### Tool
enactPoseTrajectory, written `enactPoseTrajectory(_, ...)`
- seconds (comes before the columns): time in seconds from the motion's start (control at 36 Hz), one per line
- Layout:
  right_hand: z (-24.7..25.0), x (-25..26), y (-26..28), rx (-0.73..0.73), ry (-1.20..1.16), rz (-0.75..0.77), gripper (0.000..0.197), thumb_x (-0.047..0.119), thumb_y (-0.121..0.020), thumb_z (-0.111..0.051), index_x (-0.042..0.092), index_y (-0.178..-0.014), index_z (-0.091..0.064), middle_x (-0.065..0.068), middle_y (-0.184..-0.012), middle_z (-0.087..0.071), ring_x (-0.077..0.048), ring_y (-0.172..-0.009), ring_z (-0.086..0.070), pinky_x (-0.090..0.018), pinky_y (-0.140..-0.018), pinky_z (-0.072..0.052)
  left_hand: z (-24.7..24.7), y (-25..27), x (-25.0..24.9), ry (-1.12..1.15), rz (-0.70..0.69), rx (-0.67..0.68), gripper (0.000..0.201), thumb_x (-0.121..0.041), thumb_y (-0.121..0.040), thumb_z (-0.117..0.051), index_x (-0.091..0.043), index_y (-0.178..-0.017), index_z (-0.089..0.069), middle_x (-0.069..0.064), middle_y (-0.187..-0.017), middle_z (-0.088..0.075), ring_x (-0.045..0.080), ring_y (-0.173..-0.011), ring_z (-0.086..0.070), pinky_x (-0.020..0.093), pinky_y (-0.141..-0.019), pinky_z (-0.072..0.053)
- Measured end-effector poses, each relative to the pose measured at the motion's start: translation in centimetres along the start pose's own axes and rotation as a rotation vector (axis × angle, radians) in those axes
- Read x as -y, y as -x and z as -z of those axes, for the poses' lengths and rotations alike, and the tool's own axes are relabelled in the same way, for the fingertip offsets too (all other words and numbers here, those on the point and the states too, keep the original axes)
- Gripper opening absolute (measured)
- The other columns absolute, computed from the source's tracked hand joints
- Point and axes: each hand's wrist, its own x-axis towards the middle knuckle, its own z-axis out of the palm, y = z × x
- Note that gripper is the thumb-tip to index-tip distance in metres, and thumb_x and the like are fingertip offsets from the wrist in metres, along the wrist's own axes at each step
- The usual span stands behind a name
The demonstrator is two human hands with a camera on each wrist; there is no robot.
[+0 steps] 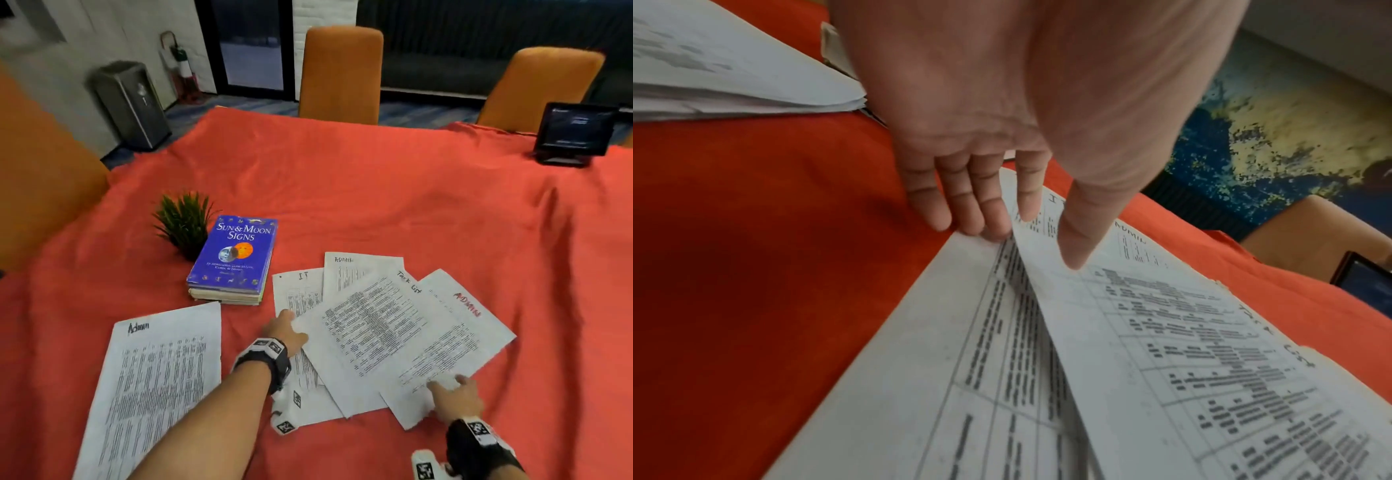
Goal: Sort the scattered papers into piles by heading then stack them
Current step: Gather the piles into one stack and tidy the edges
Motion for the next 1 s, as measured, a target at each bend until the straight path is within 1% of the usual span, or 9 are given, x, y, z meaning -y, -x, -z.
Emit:
enactPoseTrajectory(0.14, 2.4, 1.6, -0.7, -0.083, -0.114, -0.168, 0.081, 0.027, -0.072, -0.076, 0.004, -0.137, -0.033, -0.028, -0.135, -0.043, -0.045, -0.12, -0.047, -0.048, -0.098, -0.041, -1.4, 1.4, -0.5, 0.039, -0.01, 0.009, 0.043, -0.027, -0.076, -0.073, -0.015, -0.113, -0.053, 0.006, -0.115, -0.06, 0.026, -0.104, -0.06, 0.027, -0.085, -0.047)
enactPoseTrajectory(0.25, 2.8, 2.3, -2.3, -0.001, -0.248, -0.228, 0.075, 0.033, -0.065, -0.076, 0.0, -0.123, -0.043, -0.026, -0.099, -0.063, -0.038, -0.068, -0.067, -0.057, -0.057, -0.054, -2.3, 2.3, -0.7, 0.114, -0.005, -0.008, 0.026, -0.019, -0.078, -0.071, -0.023, -0.092, -0.05, 0.002, -0.09, -0.063, 0.02, -0.078, -0.059, 0.026, -0.071, -0.048)
enactPoseTrajectory(0.33, 3.1, 3.2, -1.8, 0.09, -0.255, -0.215, 0.051, 0.028, -0.073, -0.071, -0.001, -0.111, -0.053, -0.025, -0.087, -0.068, -0.04, -0.065, -0.069, -0.058, -0.053, -0.053, -2.7, 3.1, -1.1, 0.16, 0.002, -0.003, 0.022, -0.017, -0.078, -0.07, -0.025, -0.086, -0.051, -0.001, -0.087, -0.062, 0.014, -0.071, -0.057, 0.022, -0.062, -0.045)
enactPoseTrajectory(0.44, 3.5, 3.2, -1.5, 0.167, -0.227, -0.159, 0.027, 0.017, -0.082, -0.059, -0.009, -0.086, -0.059, -0.025, -0.072, -0.063, -0.037, -0.059, -0.059, -0.039, -0.055, -0.045, -2.9, 4.2, -1.8, 0.268, -0.002, 0.024, 0.026, -0.014, -0.078, -0.069, -0.02, -0.097, -0.053, -0.004, -0.078, -0.058, 0.008, -0.06, -0.055, 0.017, -0.051, -0.039)
enactPoseTrajectory(0.56, 3.2, 2.5, -1.4, 0.155, -0.237, -0.164, 0.027, 0.018, -0.079, -0.053, -0.004, -0.091, -0.06, -0.027, -0.081, -0.064, -0.036, -0.058, -0.059, -0.037, -0.051, -0.047, -2.5, 4.9, -1.6, 0.432, 0.018, 0.046, 0.058, -0.007, -0.069, -0.066, -0.024, -0.117, -0.038, 0.006, -0.087, -0.062, 0.025, -0.071, -0.066, 0.033, -0.065, -0.059)
enactPoseTrajectory(0.67, 4.0, 2.2, -3.0, 0.056, -0.118, -0.149, 0.038, 0.02, -0.08, -0.058, -0.009, -0.105, -0.06, -0.026, -0.099, -0.064, -0.042, -0.084, -0.063, -0.045, -0.076, -0.055, -1.8, 6.0, -0.2, 0.492, 0.021, 0.143, 0.058, 0.006, -0.073, -0.062, -0.017, -0.122, -0.04, 0.011, -0.087, -0.062, 0.024, -0.064, -0.065, 0.025, -0.044, -0.05)
enactPoseTrajectory(0.78, 6.6, 0.7, -4.2, 0.034, -0.083, -0.133, 0.036, 0.013, -0.094, -0.048, -0.011, -0.12, -0.055, -0.025, -0.102, -0.056, -0.034, -0.083, -0.051, -0.036, -0.072, -0.042, -1.2, 8.0, 2.1, 0.432, -0.026, 0.301, 0.026, 0.008, -0.065, -0.061, -0.008, -0.086, -0.057, 0.01, -0.071, -0.062, 0.015, -0.05, -0.06, 0.03, -0.05, -0.055)
enactPoseTrajectory(0.92, 8.6, -1.3, -5.8, -0.111, -0.045, -0.191, 0.04, 0.011, -0.084, -0.059, -0.009, -0.118, -0.054, -0.025, -0.102, -0.059, -0.039, -0.085, -0.061, -0.037, -0.059, -0.051, -1.7, 9.8, 4.5, 0.437, -0.001, 0.383, 0.019, 0.003, -0.089, -0.051, -0.005, -0.103, -0.062, 0.01, -0.073, -0.074, 0.009, -0.053, -0.068, 0.017, -0.043, -0.046)
enactPoseTrajectory(1.0, 8.4, -1.0, -5.5, -0.328, 0.009, -0.237, 0.066, 0.024, -0.073, -0.068, 0.003, -0.131, -0.043, -0.03, -0.126, -0.045, -0.048, -0.112, -0.05, -0.051, -0.093, -0.046, -2.3, 10.4, 4.9, 0.514, -0.015, 0.384, 0.015, -0.004, -0.094, -0.052, -0.011, -0.102, -0.062, 0.009, -0.074, -0.076, 0.019, -0.067, -0.073, 0.024, -0.054, -0.048)
